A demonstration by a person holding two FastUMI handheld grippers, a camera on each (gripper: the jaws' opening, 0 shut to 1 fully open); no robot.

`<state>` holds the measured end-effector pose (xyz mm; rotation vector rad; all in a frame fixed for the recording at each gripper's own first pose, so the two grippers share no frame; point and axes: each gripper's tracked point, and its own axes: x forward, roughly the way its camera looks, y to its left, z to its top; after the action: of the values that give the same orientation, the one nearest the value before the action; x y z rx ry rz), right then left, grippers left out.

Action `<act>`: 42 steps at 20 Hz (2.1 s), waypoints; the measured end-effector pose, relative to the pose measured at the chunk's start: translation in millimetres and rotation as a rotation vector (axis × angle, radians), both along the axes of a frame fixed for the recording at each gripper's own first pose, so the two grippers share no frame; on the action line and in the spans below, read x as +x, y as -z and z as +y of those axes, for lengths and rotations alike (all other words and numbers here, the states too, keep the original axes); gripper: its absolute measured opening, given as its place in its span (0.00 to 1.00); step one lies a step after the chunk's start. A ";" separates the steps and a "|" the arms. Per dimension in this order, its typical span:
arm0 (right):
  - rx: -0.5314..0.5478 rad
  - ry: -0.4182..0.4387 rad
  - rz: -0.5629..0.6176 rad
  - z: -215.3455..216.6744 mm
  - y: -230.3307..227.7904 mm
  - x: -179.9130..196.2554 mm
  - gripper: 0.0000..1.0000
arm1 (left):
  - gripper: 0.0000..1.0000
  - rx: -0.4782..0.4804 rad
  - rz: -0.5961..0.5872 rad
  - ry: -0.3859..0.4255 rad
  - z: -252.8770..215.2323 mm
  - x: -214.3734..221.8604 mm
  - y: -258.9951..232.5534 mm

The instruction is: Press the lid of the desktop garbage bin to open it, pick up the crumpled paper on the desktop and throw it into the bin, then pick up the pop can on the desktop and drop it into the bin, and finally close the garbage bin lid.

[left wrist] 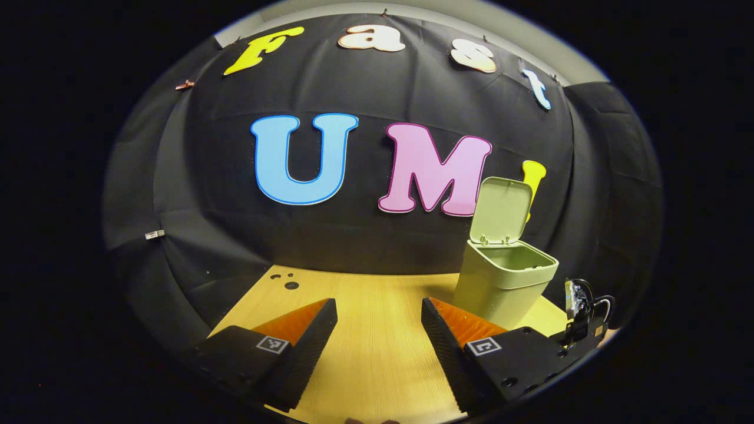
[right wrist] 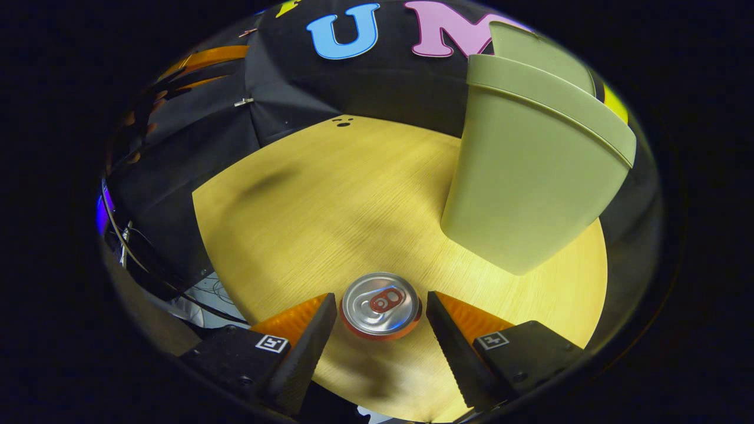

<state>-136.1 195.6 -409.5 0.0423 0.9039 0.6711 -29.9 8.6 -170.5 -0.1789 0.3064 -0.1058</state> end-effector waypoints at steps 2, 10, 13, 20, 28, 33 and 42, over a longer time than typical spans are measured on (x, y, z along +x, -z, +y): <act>0.022 0.007 0.017 0.3 1.9 4.0 0.83 | 0.94 -0.002 0.003 -0.003 0.8 -0.1 1.4; 0.061 0.050 -0.064 -16.9 -58.1 22.0 0.82 | 0.94 -0.006 0.005 0.004 -3.7 4.9 5.0; 0.076 0.056 -0.108 -28.7 -93.6 40.4 0.83 | 0.94 -0.004 0.005 0.015 -8.6 7.1 7.8; 0.178 0.128 -0.233 -54.3 -193.8 93.6 0.83 | 0.94 -0.017 0.004 0.039 -21.7 14.1 8.1; 0.296 0.350 -0.371 -119.3 -270.1 175.1 0.82 | 0.94 -0.019 0.004 0.042 -22.4 16.1 8.6; 0.258 0.425 -0.423 -149.7 -271.2 202.4 0.82 | 0.94 -0.018 0.005 0.037 -21.8 17.1 9.7; 0.119 0.474 -0.325 -172.0 -205.0 246.2 0.82 | 0.94 -0.027 0.003 0.026 -19.6 20.9 10.2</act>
<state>110.1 23.6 -204.5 0.2397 0.5113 0.2750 -8.9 -11.0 -180.7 -0.2023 0.3106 -0.1360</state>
